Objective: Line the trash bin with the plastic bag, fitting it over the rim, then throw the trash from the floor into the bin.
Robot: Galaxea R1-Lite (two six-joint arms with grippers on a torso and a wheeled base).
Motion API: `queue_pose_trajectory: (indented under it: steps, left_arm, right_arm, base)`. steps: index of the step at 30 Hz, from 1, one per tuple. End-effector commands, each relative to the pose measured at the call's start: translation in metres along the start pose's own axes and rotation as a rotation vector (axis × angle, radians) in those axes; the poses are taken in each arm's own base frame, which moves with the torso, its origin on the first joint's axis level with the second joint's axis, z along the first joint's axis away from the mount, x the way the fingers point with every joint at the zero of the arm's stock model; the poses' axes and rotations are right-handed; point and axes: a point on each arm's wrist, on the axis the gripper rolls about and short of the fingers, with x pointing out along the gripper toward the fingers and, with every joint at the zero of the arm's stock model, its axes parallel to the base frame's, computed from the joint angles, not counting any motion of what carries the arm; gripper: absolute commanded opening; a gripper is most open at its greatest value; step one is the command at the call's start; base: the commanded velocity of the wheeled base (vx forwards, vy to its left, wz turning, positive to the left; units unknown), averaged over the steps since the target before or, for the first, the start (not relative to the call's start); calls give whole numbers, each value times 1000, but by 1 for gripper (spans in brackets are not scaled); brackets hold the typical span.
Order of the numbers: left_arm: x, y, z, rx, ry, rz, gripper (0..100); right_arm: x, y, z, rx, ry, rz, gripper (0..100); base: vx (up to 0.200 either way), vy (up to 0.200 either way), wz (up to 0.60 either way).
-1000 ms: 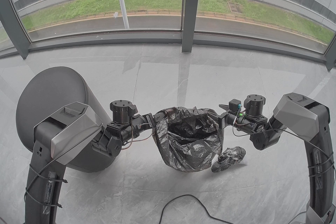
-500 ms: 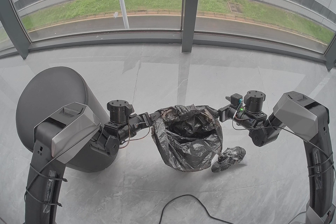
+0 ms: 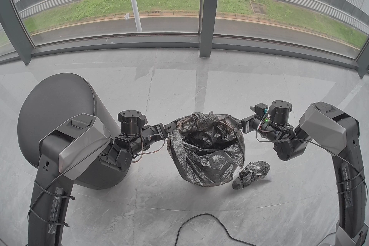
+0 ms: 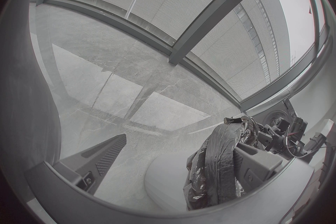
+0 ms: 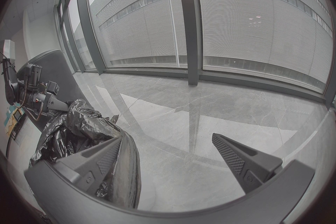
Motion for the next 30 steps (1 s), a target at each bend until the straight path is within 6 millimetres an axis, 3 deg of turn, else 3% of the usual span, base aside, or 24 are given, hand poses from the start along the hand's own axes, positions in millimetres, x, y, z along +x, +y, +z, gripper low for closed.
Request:
queue_pose_trajectory:
  steps: [1,9,15,22,30]
  left_arm:
    - [-1,4,0,-3,3,10,100]
    - [-5,10,-7,-11,30,33,100]
    - [-9,20,-16,-7,47,90,100]
    - [-8,17,-15,-1,41,77,100]
    - [-7,21,-27,-9,60,82,100]
  right_arm:
    - [-2,1,0,-1,4,4,100]
    - [-12,8,12,-9,-19,17,100]
    - [-23,11,6,-3,11,19,100]
    - [-23,4,-1,7,27,4,100]
    - [-25,8,-2,6,35,12,100]
  base:
    - [0,0,0]
    - [0,0,0]
    - [0,0,0]
    - [0,0,0]
    - [0,0,0]
